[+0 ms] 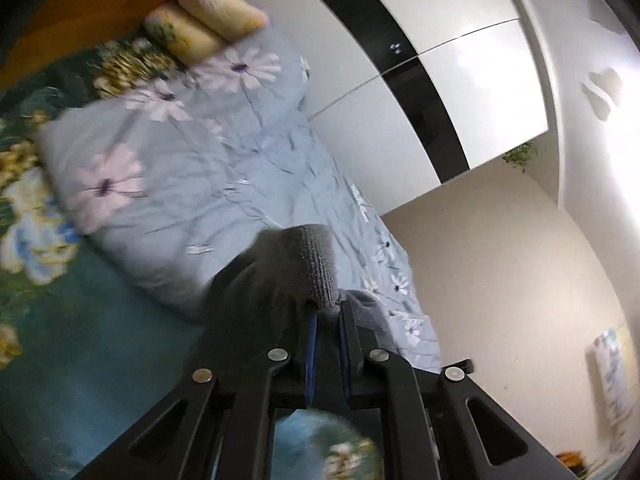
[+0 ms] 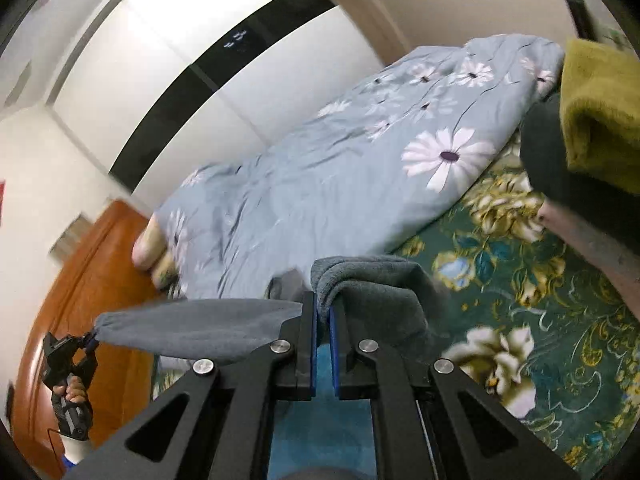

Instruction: Fold clothes

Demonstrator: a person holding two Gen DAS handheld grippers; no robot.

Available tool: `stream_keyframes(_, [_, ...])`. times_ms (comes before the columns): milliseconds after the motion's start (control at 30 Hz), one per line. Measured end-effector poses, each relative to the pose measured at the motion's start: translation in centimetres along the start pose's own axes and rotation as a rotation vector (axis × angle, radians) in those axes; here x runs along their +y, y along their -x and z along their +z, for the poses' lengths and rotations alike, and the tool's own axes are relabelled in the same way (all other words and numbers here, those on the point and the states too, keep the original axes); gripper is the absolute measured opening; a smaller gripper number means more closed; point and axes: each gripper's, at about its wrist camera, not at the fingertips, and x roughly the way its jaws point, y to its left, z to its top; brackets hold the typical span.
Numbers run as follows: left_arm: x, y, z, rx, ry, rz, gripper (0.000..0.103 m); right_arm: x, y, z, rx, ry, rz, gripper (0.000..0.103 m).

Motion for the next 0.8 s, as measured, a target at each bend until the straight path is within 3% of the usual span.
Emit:
stream_keyframes(100, [8.2,0.8,-7.7,0.055,0.067,0.113,0.010,-3.8,-2.8,-5.3,0.127,-0.069,-0.031,0.005])
stream_keyframes(233, [20.9,0.4,-17.3,0.178,0.350,0.296,0.010,-8.5,-5.8,-11.7,0.267,-0.159,-0.081,0.005])
stream_keyframes(333, [25.0,1.8,-21.3,0.193,0.463,0.333,0.010,-11.2,-6.9,-15.8,0.341,-0.203,-0.111,0.005])
stream_keyframes(467, [25.7,3.3,-22.4,0.209,0.482,0.339,0.010,-13.3,-6.8,-18.6,0.360,-0.258,-0.127,0.005])
stream_keyframes(633, [25.0,4.3,-22.2,0.247,0.405,0.407,0.012,-14.2,-6.2,-20.0,0.373,-0.292,-0.140,0.007])
stream_keyframes(667, [24.9,4.3,-22.1,0.253,0.394,0.403,0.019,-14.3,-6.0,-20.1,0.377,-0.291,-0.146,0.007])
stream_keyframes(700, [24.9,4.4,-22.1,0.261,0.384,0.406,0.035,-14.3,-5.9,-20.2,0.381,-0.290,-0.152,0.007])
stream_keyframes(767, [25.0,3.9,-22.9,0.256,0.373,0.435,0.049,-14.3,-5.2,-19.9,0.370,-0.266,-0.181,0.008])
stream_keyframes(800, [25.1,3.8,-22.9,0.253,0.370,0.448,0.052,-14.3,-4.7,-19.5,0.358,-0.248,-0.201,0.014])
